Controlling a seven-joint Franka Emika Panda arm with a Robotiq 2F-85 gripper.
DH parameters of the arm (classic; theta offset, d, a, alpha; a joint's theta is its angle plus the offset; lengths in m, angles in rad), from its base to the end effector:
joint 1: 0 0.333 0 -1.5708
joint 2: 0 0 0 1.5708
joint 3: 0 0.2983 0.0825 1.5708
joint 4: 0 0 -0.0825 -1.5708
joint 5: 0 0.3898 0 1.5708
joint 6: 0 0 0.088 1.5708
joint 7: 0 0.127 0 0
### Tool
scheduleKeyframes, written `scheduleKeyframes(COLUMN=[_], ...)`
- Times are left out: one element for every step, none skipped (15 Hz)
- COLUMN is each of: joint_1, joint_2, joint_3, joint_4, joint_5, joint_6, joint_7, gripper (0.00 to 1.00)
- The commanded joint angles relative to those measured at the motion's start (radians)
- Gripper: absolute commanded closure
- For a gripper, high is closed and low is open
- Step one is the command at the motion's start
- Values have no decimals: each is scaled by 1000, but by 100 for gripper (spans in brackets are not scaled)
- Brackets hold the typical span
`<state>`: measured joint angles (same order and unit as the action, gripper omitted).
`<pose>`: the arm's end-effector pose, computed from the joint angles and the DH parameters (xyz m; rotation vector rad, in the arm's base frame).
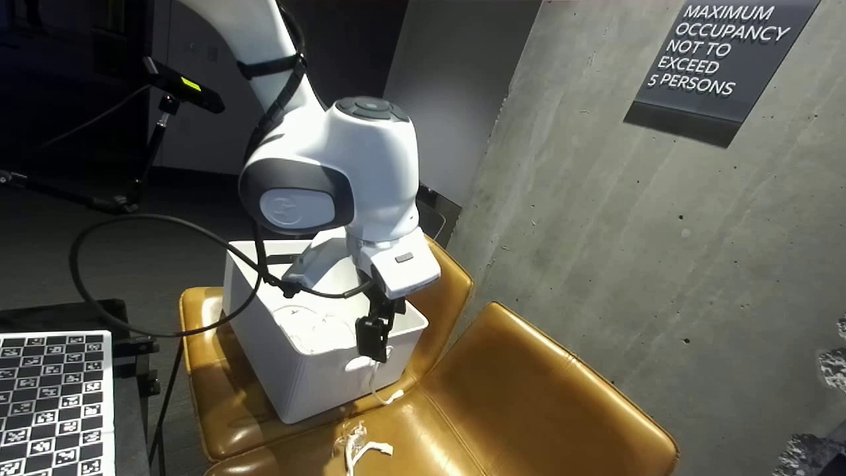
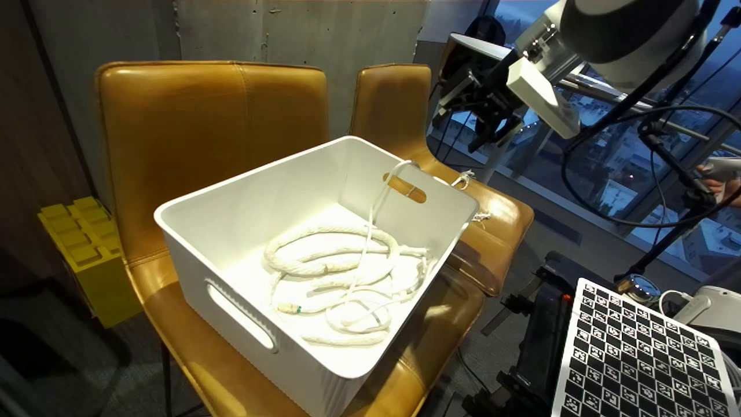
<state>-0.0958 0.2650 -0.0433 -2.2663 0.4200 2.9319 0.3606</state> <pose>0.5662 -0.1040 0.2419 -2.6101 1.2441 -0.5499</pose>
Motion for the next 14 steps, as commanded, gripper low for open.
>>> scheduleKeyframes(joint_1=[-38, -48, -58, -67, -78, -88, -98, -106, -98, -98, -88, -74, -56, -38], joint_2=[84, 99, 112, 126, 145, 161, 177, 191, 199, 209, 212, 214, 214, 215], joint_3=[36, 45, 53, 61, 68, 72, 77, 81, 74, 75, 67, 59, 46, 34], joint_4=[73, 87, 102, 118, 138, 158, 176, 192, 204, 210, 209, 203, 194, 187], joint_5=[48, 53, 57, 61, 63, 62, 62, 62, 70, 73, 72, 70, 65, 61], joint_6=[3, 1, -1, -4, -8, -13, -15, -18, -23, -19, -12, -2, 12, 21], joint_7=[-38, -42, -47, -51, -52, -51, -50, -46, -39, -32, -16, 2, 27, 55], gripper=[0, 0, 0, 0, 0, 0, 0, 0, 0, 0, 0, 0, 0, 0])
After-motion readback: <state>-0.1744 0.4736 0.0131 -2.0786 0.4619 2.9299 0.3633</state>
